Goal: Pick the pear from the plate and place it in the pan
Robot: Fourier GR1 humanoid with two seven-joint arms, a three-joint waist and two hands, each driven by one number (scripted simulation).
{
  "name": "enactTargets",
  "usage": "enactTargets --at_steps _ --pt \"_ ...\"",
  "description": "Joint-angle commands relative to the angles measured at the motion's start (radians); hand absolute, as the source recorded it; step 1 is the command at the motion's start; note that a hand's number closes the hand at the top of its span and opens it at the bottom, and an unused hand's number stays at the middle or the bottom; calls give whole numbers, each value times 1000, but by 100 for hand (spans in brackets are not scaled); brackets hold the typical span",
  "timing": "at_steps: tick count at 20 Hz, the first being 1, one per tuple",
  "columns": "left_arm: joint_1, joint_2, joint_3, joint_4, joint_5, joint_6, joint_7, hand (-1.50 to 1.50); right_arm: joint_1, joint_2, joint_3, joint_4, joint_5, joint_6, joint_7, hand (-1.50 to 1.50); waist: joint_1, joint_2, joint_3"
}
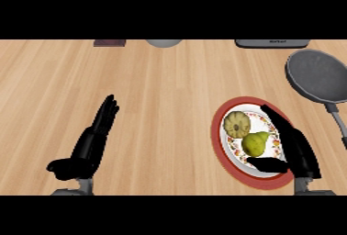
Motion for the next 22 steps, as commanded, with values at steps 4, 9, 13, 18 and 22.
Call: enactTargets --at_steps 4,9,13,18,22 --pt "45 -2 -3 -7 -11 -18 -31 0 -128 20 47 152 135 -5 -9 150 4 1 0" --pt "39 -21 -4 -36 -36 1 2 0 -16 9 8 160 157 -93 -137 150 -1 0 1" --pt "-7 -36 20 57 -24 -23 -50 0 -71 64 17 140 220 -135 -75 150 -2 0 0" --pt "16 -29 16 -9 -28 -15 21 0 -50 44 -70 61 204 -178 -42 150 -2 0 0" --pt "-26 -32 4 -7 -20 -29 15 0 -372 102 -33 247 374 25 364 150 41 8 -3"
